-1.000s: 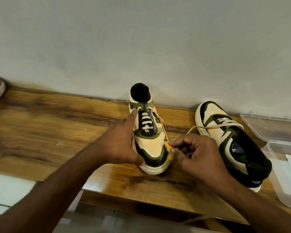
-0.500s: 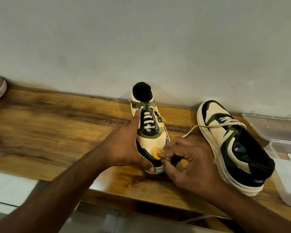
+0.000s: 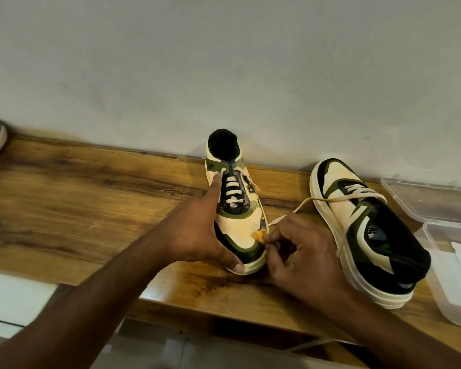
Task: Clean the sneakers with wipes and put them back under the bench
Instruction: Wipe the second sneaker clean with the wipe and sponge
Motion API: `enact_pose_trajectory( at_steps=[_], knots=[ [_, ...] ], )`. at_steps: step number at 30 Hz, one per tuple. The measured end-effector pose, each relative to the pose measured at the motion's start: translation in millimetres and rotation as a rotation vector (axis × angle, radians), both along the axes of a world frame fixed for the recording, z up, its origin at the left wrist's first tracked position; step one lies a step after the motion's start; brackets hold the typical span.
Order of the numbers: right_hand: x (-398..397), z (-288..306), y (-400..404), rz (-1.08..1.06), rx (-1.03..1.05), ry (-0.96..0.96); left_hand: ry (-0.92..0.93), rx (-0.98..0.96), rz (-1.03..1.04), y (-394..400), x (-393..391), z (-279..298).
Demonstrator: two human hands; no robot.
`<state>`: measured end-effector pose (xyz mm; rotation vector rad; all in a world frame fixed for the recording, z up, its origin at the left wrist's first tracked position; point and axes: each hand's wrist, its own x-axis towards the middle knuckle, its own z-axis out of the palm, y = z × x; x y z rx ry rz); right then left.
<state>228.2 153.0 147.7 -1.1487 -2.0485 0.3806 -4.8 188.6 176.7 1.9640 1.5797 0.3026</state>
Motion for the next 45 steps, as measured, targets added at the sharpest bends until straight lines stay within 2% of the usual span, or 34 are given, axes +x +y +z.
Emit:
enact_pose_trajectory(
  at_steps=[2, 8, 13, 19, 24, 30, 35, 41, 45],
  knots=[
    [1, 0, 3, -0.043, -0.013, 0.021, 0.002, -0.008, -0.001, 0, 1, 0],
    [-10, 3, -18, 0.162, 0.043, -0.030, 0.010, 0.006, -0.009, 2, 2, 1],
    [-3, -5, 4, -0.042, -0.021, 0.064, 0.027, -0.018, 0.001, 0, 1, 1],
    [-17, 0, -21, 0.210, 0.098, -0.039, 0.044, -0.001, -0.014, 3, 1, 0],
    [-8, -6, 2, -0.017, 0.024, 0.034, 0.036, -0.012, 0.000, 1, -3, -3],
    [-19, -6, -20, 0.211, 0.088, -0.026, 0.066, 0.001, -0.014, 3, -3, -4],
    [-7, -3, -1, 0.011, 0.033, 0.009, 0.027, -0.002, -0.012, 0, -3, -1],
    [-18, -10, -25, 0.245, 0.104, -0.104, 0.041, 0.009, -0.033, 2, -3, -1],
    [-17, -8, -19, 0.196, 0.057, 0.017, 0.034, -0.004, -0.031, 1, -4, -1]
  ],
)
